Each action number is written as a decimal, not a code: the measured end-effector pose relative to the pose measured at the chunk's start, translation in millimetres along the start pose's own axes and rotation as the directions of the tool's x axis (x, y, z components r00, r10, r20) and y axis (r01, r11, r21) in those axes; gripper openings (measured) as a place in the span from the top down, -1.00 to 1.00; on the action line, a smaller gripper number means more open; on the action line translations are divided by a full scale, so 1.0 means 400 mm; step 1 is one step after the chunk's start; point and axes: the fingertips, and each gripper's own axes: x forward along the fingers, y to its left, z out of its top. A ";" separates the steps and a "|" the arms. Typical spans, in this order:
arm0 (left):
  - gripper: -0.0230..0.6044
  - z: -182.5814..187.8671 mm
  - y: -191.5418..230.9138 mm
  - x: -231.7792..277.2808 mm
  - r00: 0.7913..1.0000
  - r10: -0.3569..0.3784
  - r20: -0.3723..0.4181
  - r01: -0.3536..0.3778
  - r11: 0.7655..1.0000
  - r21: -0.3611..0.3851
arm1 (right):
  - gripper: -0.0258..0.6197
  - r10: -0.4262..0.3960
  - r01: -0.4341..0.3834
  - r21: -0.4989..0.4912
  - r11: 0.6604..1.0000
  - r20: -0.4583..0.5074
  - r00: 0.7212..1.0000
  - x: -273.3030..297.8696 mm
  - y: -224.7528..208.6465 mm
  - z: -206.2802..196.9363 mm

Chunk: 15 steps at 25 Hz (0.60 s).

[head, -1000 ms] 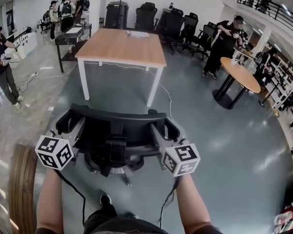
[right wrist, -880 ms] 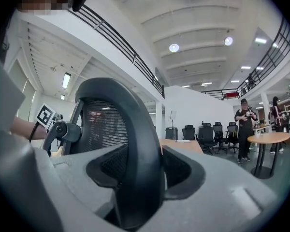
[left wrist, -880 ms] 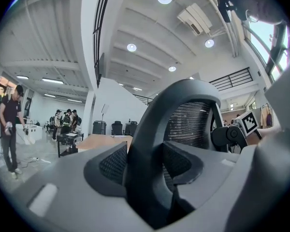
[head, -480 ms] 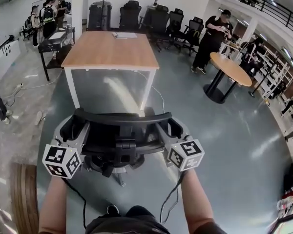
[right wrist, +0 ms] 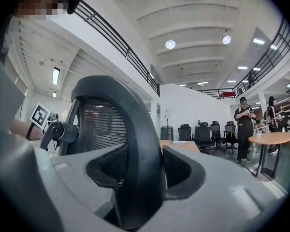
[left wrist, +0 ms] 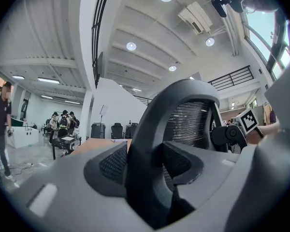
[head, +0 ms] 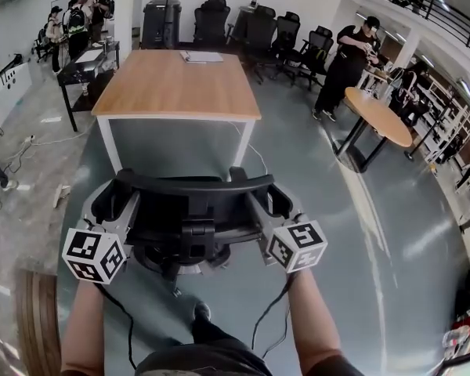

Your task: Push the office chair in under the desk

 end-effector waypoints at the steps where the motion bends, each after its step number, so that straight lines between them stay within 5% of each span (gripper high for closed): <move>1: 0.14 -0.006 0.001 0.000 1.000 0.007 0.007 -0.007 1.000 0.006 | 0.27 0.008 -0.008 -0.003 1.000 0.004 1.000 0.004 0.000 -0.006; 8: 0.13 -0.081 0.045 0.078 0.997 0.076 0.030 -0.076 0.997 -0.017 | 0.28 0.052 -0.052 -0.022 0.998 0.017 0.999 0.099 -0.047 -0.078; 15: 0.13 -0.011 0.170 0.307 0.994 0.111 0.014 -0.111 0.993 -0.028 | 0.28 0.058 -0.058 -0.010 0.998 -0.020 0.998 0.329 -0.149 -0.001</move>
